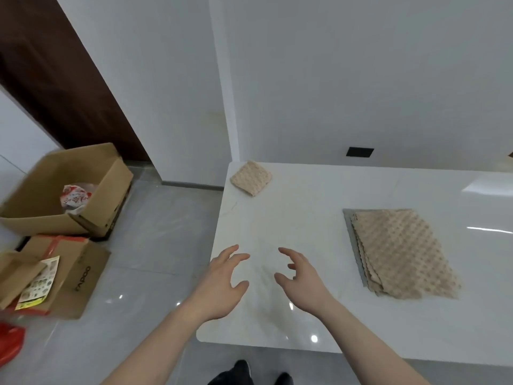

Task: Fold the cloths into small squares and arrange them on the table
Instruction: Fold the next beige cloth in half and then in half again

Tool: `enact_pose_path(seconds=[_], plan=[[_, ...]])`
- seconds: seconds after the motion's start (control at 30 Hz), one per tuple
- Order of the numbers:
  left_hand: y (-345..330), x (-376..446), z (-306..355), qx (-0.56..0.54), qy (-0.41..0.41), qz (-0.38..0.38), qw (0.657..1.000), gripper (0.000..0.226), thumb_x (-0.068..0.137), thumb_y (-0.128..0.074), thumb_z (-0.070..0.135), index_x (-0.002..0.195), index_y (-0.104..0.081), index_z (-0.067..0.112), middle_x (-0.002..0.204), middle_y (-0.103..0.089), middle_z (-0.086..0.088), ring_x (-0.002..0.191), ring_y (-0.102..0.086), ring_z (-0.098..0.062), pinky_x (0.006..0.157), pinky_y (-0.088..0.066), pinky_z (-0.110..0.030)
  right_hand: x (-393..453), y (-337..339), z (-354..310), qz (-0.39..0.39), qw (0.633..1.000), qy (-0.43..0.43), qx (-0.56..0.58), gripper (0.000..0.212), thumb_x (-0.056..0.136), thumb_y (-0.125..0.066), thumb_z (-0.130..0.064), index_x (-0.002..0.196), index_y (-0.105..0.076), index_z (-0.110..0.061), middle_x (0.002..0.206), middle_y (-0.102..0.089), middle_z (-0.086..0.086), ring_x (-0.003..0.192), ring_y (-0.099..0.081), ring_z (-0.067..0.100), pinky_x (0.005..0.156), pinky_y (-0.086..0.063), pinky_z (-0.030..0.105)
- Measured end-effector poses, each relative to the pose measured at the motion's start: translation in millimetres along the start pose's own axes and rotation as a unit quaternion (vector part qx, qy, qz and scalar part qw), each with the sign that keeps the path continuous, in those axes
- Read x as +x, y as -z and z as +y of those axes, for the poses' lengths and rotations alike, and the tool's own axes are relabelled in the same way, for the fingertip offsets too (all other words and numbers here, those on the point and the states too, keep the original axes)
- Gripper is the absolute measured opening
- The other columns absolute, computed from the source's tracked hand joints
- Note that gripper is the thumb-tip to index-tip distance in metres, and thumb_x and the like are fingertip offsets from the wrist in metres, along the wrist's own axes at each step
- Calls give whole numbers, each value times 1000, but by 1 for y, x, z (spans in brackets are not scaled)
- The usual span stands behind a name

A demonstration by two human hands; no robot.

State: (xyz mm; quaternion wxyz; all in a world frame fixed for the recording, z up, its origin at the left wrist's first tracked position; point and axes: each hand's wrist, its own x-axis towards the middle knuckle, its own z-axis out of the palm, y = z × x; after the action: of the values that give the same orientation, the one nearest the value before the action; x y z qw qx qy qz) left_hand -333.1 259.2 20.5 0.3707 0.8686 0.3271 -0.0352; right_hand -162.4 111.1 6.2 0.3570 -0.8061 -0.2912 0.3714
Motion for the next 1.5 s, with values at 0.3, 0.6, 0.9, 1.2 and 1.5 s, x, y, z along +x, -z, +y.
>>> enact_pose_path(seconds=[0.3,0.6,0.9,1.2,1.5], plan=[[26,-17,6,-12,-10,17,1000,55,98,-58,35,149,-39,42,163,-14,26,150,-20,-7,120,-27,-30,-32,17,-21,31,999,6,44,50,95,-61,-31,141,-46,-43,143,-46,-24,124,-52,0,93,-48,21],[-11,-25,26,-17,-32,10,999,54,96,-59,38,146,-40,44,163,-17,25,149,-23,-6,118,-28,-29,-62,46,2,32,999,-6,25,50,95,-60,-32,141,-46,-44,141,-46,-25,127,-50,-1,95,-48,23],[-56,-20,95,-6,6,61,998,53,97,-59,37,147,-43,40,163,-20,22,147,-27,-8,112,-26,-22,-62,112,47,-7,999,36,0,48,95,-61,-32,140,-48,-44,139,-46,-27,124,-50,-3,96,-46,21],[-162,-31,202,-41,52,70,995,54,96,-61,37,147,-41,42,161,-19,24,148,-25,-5,113,-27,-22,-84,236,147,-40,998,37,-12,45,93,-62,-37,135,-50,-49,134,-54,-21,123,-52,-3,96,-49,23],[-184,-18,245,-9,31,40,999,54,96,-59,40,147,-41,41,162,-19,23,148,-26,-6,114,-27,-23,-101,282,169,-5,1000,31,3,47,93,-64,-38,138,-51,-43,134,-54,-21,122,-53,1,96,-48,26]])
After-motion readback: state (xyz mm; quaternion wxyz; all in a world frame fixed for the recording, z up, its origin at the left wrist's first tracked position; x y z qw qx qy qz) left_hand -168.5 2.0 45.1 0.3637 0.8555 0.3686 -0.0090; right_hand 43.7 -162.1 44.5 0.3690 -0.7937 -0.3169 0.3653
